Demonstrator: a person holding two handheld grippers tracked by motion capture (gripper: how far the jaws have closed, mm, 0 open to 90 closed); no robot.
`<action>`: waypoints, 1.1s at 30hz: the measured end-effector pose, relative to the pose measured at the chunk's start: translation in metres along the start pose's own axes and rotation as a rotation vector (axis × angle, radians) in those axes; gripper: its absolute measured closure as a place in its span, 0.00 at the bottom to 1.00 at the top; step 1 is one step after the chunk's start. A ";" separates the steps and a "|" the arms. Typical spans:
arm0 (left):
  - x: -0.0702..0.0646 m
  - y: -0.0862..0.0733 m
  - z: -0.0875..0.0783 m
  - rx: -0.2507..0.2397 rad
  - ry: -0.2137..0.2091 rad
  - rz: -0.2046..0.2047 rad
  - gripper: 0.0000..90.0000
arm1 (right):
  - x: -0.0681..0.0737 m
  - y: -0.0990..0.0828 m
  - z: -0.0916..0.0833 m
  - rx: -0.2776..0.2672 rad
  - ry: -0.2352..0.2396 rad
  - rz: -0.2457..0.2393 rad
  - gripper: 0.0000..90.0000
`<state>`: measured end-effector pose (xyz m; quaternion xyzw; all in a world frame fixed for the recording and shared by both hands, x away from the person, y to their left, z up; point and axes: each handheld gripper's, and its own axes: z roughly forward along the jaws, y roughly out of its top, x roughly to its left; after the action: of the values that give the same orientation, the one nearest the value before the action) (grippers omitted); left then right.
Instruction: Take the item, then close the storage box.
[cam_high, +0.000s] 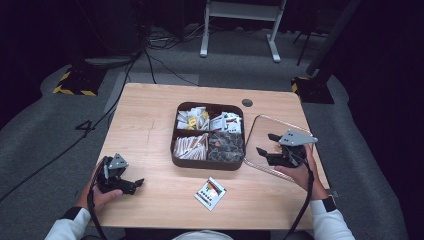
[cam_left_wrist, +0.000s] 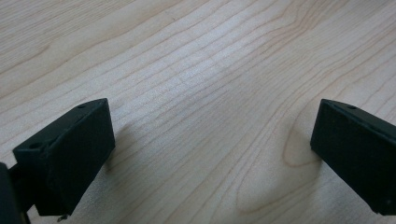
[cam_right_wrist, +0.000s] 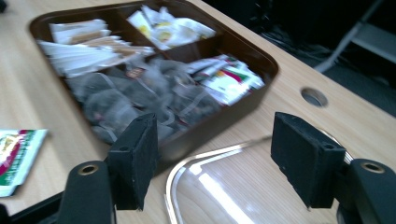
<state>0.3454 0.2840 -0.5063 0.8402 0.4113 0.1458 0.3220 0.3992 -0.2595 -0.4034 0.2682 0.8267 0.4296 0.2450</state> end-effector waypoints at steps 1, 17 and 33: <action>0.000 0.000 0.000 0.000 0.000 0.001 0.00 | -0.004 -0.003 0.000 0.005 -0.012 0.015 0.36; 0.000 0.000 0.000 0.001 0.002 0.003 0.00 | -0.057 -0.047 0.015 0.114 -0.124 0.163 0.35; 0.000 0.000 0.000 0.000 0.002 0.002 0.00 | -0.089 -0.085 0.040 0.212 -0.182 0.254 0.36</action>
<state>0.3461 0.2840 -0.5062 0.8405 0.4107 0.1468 0.3214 0.4704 -0.3360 -0.4799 0.4325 0.8013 0.3414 0.2329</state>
